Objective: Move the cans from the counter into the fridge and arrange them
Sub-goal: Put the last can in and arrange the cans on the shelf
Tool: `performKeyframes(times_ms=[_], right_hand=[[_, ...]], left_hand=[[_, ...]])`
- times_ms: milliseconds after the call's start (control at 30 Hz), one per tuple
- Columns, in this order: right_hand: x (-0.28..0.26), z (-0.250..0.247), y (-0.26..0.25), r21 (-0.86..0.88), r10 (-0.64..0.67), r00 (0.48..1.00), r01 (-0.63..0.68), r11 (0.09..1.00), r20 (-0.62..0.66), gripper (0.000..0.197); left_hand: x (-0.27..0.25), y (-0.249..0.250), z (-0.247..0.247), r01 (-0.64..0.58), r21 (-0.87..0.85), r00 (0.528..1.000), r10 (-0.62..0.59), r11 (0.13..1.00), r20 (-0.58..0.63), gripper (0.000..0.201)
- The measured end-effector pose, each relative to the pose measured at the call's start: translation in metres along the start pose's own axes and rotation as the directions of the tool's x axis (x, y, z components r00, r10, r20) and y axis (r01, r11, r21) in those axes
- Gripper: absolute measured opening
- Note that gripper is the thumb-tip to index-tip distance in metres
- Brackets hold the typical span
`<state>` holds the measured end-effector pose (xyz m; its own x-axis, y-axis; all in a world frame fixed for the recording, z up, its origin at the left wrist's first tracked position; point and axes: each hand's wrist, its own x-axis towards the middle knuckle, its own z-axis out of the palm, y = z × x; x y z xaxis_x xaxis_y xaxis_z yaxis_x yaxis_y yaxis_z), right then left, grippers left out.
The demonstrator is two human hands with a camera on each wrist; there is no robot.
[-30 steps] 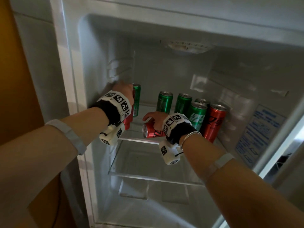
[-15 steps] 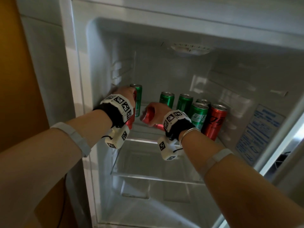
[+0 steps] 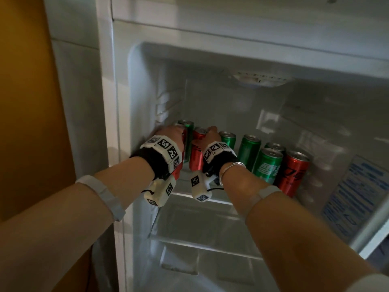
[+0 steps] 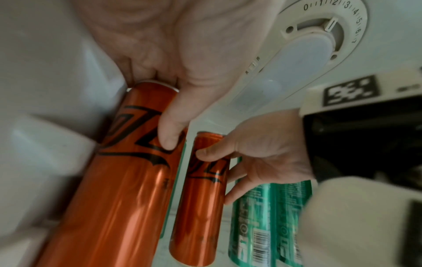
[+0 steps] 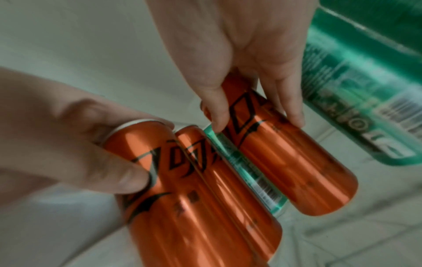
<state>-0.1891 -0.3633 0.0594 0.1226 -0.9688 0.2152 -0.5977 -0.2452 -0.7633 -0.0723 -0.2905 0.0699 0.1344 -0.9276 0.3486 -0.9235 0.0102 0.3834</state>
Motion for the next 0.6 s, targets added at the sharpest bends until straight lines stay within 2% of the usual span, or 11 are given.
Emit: performKeyframes(times_ms=[100,200,367,433,533,600], right_hand=[[0.013,0.007,0.003,0.042,0.022,0.999,-0.02,0.999,-0.045,0.059],[0.025,0.014,0.003,0.035,0.026,0.998,-0.024,0.999,-0.062,0.053],[0.037,0.021,0.005,0.031,0.012,0.996,-0.009,0.999,-0.093,0.047],[0.039,0.022,0.005,0.012,0.008,0.998,-0.007,1.0,-0.059,0.054],[0.043,0.025,0.005,-0.011,0.014,0.999,-0.014,1.0,0.037,0.086],[0.046,0.026,0.005,0.022,0.011,1.0,-0.012,1.0,0.029,0.085]], left_hand=[[0.001,0.001,0.001,0.023,-0.015,1.0,-0.023,1.0,-0.013,0.04],[0.001,0.003,-0.001,0.017,-0.028,1.0,-0.017,0.999,-0.009,0.045],[0.002,0.003,-0.001,-0.007,0.046,1.0,0.007,0.999,0.004,0.067],[0.004,0.002,0.001,0.005,0.06,1.0,-0.006,0.998,0.016,0.074],[0.006,0.0,0.003,0.019,0.039,1.0,-0.02,0.999,0.022,0.069],[0.006,0.0,0.003,0.009,0.036,1.0,-0.01,0.999,0.011,0.066]])
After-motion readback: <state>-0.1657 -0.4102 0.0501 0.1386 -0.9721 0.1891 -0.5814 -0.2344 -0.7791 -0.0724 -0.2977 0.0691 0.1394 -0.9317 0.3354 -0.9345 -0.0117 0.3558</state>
